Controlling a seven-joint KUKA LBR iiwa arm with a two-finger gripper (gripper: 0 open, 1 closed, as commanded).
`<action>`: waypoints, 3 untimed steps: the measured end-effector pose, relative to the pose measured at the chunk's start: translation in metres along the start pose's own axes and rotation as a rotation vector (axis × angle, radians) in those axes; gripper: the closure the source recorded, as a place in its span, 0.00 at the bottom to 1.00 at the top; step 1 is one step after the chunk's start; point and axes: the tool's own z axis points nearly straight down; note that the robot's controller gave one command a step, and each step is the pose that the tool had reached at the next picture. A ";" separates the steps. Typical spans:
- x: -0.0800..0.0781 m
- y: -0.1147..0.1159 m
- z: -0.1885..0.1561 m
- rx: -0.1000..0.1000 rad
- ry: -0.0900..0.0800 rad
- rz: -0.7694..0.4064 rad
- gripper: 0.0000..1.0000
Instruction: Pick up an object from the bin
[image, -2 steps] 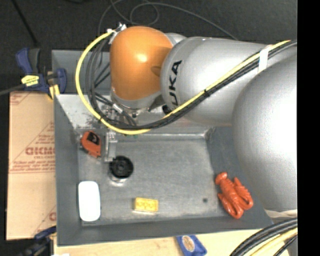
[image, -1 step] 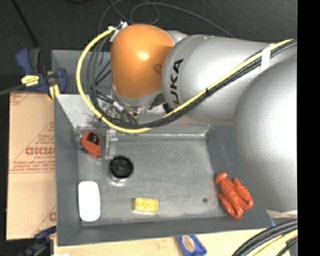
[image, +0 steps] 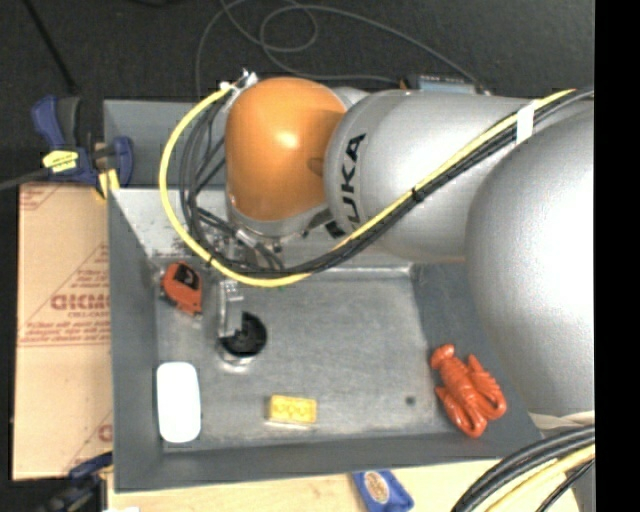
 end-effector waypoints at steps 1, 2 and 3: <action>0.016 -0.010 0.020 0.000 0.007 -0.258 0.00; 0.026 -0.055 0.020 -0.002 0.005 -0.306 0.00; 0.074 -0.069 0.051 0.001 0.003 -0.328 0.00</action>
Offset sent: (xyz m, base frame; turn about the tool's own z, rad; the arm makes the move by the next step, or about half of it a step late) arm -0.0226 -0.0876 -0.0216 -0.3128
